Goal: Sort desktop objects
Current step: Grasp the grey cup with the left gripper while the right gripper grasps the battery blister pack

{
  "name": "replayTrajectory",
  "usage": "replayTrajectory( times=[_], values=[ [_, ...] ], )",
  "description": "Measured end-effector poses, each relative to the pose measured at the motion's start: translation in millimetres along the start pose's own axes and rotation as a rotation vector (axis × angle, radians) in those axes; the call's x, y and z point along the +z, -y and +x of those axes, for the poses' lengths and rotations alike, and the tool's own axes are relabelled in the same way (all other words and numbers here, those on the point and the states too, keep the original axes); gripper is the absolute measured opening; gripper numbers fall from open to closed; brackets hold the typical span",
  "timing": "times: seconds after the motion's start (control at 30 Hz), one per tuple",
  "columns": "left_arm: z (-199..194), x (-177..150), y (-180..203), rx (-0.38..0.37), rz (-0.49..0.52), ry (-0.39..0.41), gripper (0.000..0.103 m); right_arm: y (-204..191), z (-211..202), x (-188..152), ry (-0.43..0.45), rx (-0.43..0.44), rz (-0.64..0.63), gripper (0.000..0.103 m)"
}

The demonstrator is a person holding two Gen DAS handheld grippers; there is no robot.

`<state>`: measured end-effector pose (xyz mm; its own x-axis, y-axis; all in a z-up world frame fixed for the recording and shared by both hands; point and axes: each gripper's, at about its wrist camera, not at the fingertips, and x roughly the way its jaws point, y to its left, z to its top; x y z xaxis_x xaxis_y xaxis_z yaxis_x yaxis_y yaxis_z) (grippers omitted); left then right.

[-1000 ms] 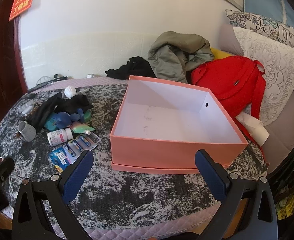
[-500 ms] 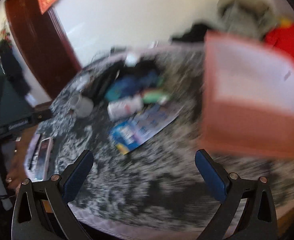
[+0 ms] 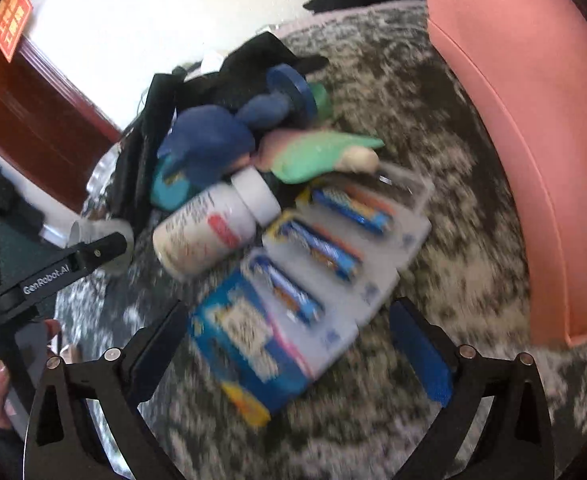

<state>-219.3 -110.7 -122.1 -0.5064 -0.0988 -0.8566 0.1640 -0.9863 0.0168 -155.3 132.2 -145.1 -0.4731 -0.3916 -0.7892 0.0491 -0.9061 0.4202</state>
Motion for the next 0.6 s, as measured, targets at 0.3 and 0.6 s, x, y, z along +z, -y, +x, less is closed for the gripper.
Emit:
replayTrajectory(
  times=[0.3,0.6],
  values=[
    [-46,-11,-18,-0.038,-0.024,0.056,0.054,-3,-35,-5,-0.025,0.145,-0.012,0.017],
    [-125,-30,-16,-0.113,-0.063,0.174,0.054,-44,-129,-41,0.074,0.28,-0.248,0.013]
  ],
)
